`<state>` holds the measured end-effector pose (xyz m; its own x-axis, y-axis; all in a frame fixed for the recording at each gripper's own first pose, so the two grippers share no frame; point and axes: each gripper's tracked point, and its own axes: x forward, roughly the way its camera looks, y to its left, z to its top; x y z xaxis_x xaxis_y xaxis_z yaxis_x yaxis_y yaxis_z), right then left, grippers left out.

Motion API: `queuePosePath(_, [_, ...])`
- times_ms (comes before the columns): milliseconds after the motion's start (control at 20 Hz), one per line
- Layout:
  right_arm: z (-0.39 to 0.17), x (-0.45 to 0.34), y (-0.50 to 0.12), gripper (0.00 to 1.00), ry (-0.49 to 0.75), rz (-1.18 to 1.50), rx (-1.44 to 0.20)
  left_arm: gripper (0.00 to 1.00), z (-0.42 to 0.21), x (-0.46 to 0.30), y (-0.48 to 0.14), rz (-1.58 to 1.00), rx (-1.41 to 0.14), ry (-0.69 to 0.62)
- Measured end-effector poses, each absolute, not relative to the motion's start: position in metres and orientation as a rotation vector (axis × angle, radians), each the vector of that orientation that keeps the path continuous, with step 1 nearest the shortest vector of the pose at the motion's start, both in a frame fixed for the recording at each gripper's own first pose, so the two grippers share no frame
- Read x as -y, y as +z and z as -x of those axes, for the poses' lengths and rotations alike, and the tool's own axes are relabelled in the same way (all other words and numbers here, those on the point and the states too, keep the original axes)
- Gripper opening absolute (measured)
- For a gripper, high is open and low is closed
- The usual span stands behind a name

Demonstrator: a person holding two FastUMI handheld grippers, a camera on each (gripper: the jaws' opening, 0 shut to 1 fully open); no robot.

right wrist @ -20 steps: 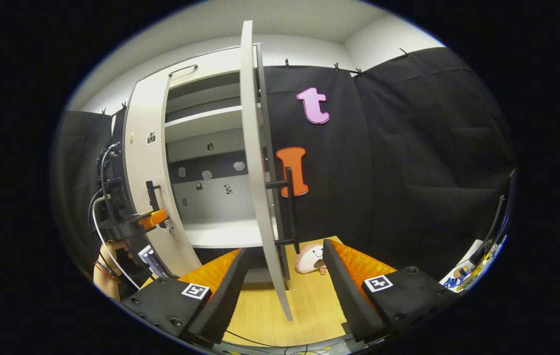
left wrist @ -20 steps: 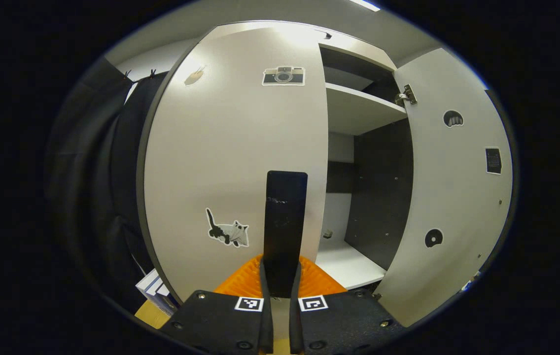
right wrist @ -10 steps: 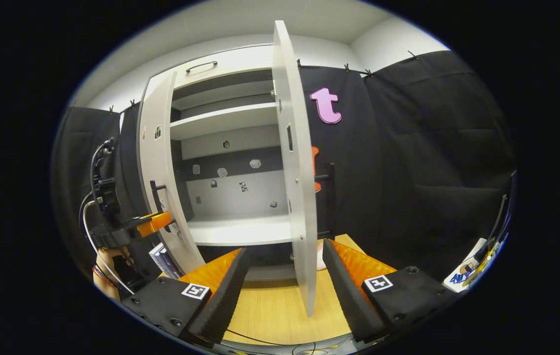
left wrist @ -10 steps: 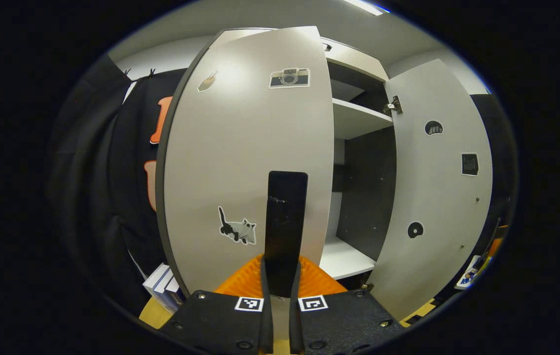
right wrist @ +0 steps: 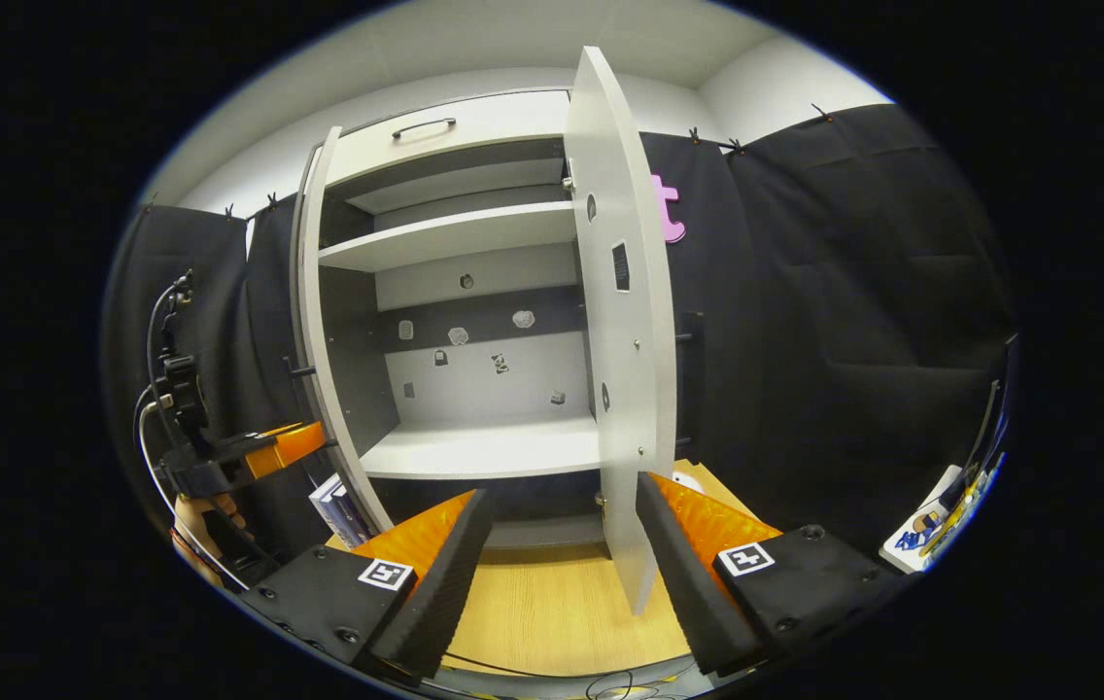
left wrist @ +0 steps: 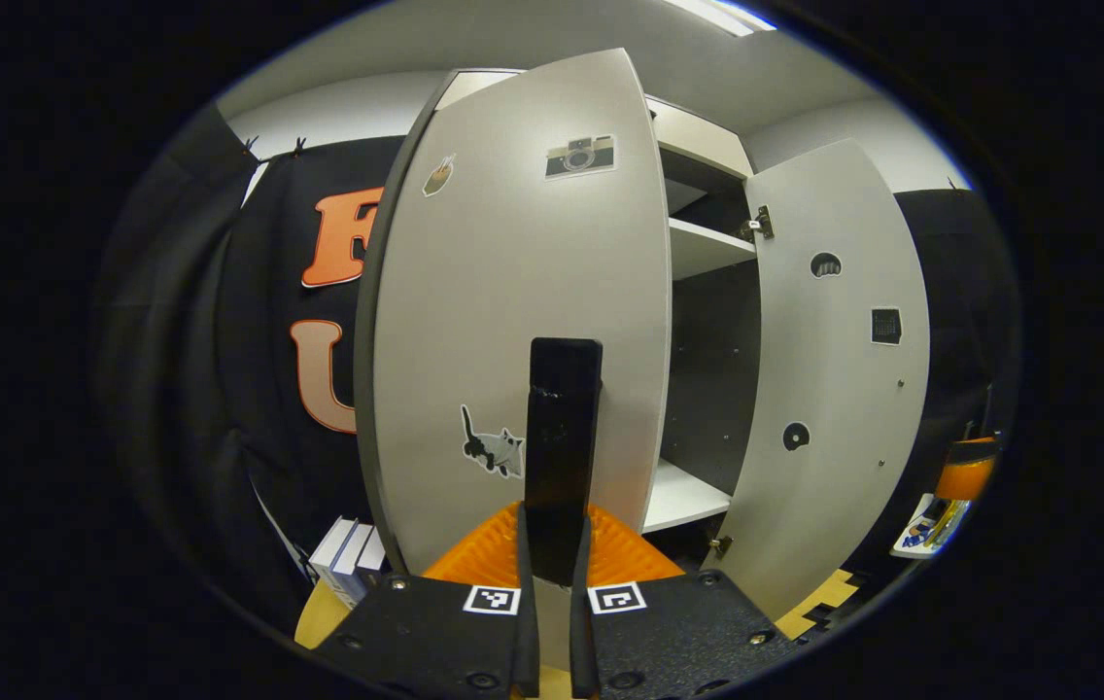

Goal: Open the right door of the double-door shoe cabinet with the right hand, and open the left door with the left hand.

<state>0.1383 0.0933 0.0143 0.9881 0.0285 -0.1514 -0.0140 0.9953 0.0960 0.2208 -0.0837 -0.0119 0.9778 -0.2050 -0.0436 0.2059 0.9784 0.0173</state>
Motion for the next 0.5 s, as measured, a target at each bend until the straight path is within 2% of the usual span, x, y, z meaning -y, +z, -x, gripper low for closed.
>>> queuePosePath(500, [-0.133,-0.117,0.011,0.98,0.035,-0.096,-0.143,0.08,-0.211,0.066,-0.011,-0.020,-0.036,-0.205])
